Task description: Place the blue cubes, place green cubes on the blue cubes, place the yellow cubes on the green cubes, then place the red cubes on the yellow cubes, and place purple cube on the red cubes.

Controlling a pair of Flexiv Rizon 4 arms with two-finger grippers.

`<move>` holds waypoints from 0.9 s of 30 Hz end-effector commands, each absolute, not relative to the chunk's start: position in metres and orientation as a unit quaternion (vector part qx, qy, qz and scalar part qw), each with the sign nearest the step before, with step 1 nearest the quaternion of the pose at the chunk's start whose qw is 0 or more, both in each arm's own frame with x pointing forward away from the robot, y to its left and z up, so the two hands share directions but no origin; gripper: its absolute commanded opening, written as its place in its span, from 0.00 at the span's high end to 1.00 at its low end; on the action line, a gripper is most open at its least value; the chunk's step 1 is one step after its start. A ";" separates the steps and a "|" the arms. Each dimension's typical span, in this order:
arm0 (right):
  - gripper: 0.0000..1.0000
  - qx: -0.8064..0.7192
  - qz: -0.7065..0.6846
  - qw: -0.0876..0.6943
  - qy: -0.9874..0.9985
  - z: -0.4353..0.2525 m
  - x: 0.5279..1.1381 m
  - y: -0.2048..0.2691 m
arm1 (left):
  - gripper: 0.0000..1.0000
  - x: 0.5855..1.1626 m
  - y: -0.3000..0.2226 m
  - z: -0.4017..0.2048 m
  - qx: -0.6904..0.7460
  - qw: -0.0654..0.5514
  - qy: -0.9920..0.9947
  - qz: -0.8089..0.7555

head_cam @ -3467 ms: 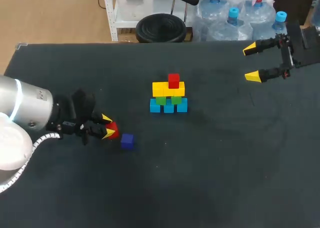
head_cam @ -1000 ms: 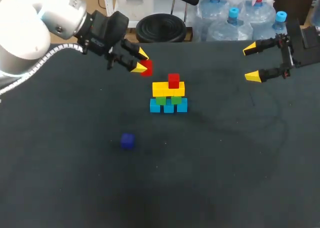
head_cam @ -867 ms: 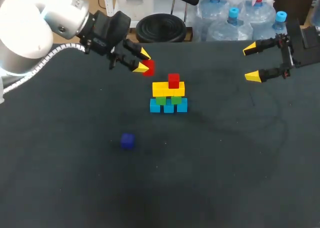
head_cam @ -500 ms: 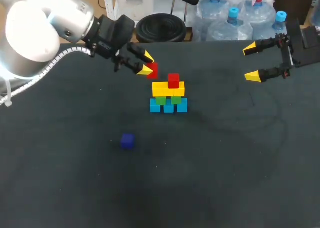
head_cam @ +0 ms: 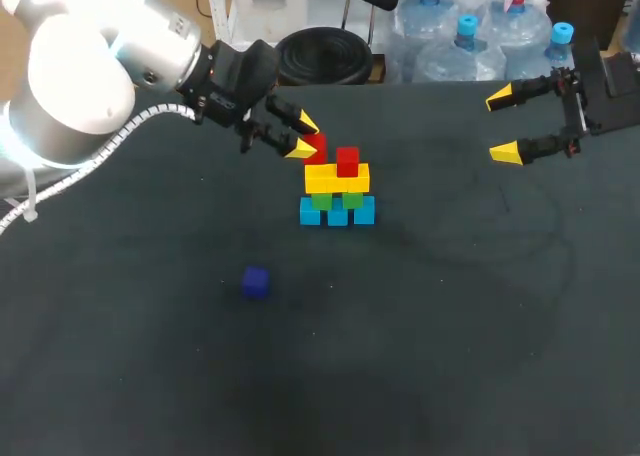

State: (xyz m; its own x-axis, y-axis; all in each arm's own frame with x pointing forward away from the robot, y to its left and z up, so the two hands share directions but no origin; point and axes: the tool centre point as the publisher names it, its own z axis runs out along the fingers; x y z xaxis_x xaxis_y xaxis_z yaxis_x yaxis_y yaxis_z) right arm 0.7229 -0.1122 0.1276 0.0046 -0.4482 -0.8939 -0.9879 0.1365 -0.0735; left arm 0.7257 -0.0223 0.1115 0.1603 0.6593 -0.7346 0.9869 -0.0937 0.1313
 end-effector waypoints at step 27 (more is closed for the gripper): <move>0.00 -0.572 0.323 0.419 0.627 0.127 0.723 -0.112 | 1.00 0.721 -0.032 0.099 0.684 0.315 0.604 -0.261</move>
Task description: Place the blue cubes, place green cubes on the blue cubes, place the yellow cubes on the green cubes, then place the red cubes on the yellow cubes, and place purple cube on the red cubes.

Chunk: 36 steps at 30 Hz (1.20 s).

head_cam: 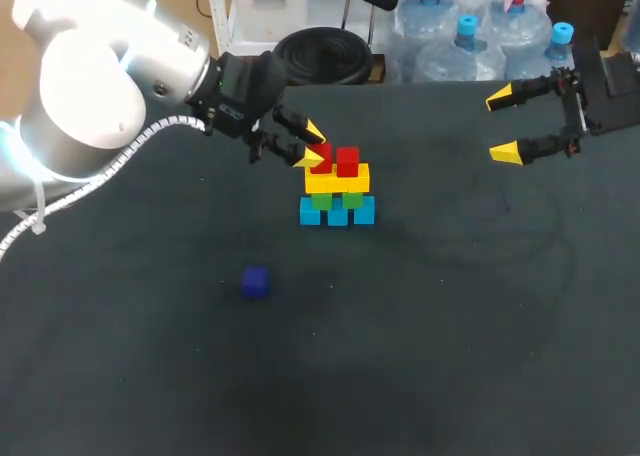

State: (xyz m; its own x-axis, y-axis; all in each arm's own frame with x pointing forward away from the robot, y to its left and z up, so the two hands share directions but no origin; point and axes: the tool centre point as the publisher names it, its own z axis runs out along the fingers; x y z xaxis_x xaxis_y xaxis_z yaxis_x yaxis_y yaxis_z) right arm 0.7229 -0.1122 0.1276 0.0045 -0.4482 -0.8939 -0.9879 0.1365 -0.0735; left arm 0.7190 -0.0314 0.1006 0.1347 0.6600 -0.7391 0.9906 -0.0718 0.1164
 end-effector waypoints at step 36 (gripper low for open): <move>0.00 -0.572 0.323 0.419 0.627 0.127 0.723 -0.112 | 1.00 0.724 -0.037 0.095 0.689 0.307 0.599 -0.268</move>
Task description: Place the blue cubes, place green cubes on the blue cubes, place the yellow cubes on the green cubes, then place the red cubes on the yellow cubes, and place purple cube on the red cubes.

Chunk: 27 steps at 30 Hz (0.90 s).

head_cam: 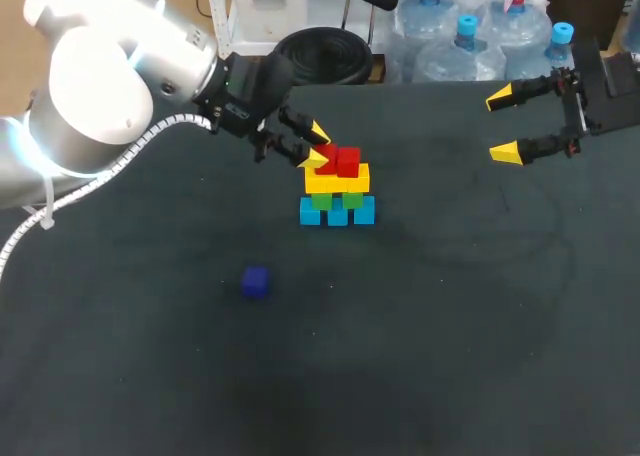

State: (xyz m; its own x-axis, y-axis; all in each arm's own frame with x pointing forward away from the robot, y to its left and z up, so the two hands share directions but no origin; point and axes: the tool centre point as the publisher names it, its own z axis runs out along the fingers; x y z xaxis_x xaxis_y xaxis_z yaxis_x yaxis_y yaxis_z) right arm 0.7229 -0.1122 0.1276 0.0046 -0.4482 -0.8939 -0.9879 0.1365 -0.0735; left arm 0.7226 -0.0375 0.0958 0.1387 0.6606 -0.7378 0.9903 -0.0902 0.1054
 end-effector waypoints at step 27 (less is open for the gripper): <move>0.00 -0.572 0.323 0.419 0.627 0.127 0.723 -0.112 | 1.00 0.724 -0.038 0.093 0.690 0.301 0.600 -0.270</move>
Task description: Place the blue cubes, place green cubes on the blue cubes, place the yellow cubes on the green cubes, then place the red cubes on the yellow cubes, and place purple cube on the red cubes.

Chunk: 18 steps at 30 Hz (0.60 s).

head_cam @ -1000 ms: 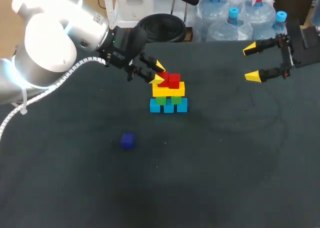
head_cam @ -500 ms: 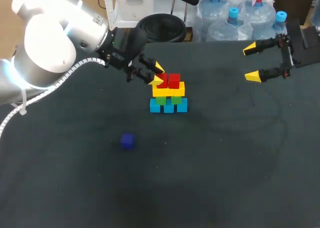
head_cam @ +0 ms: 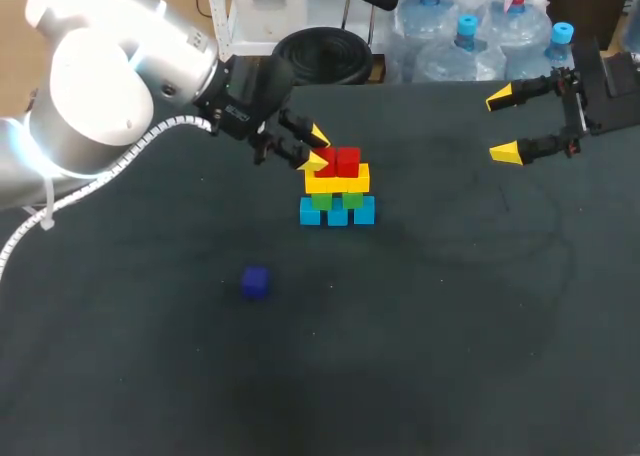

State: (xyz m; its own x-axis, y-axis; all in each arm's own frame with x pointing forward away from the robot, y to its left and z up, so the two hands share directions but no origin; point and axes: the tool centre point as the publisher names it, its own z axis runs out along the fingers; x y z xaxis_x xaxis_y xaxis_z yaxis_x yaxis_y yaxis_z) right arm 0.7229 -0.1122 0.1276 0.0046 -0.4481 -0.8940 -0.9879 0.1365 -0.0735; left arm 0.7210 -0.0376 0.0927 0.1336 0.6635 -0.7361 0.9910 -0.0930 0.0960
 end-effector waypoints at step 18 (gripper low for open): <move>0.00 -0.572 0.323 0.419 0.627 0.127 0.723 -0.112 | 0.71 0.724 -0.038 0.092 0.690 0.297 0.603 -0.268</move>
State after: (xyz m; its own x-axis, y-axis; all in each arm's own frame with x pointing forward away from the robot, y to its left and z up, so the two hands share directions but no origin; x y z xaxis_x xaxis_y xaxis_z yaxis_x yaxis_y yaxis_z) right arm 0.7229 -0.1122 0.1276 0.0046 -0.4481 -0.8940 -0.9879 0.1365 -0.0735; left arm 0.7217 -0.0376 0.0919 0.1301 0.6691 -0.7317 0.9915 -0.0939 0.0904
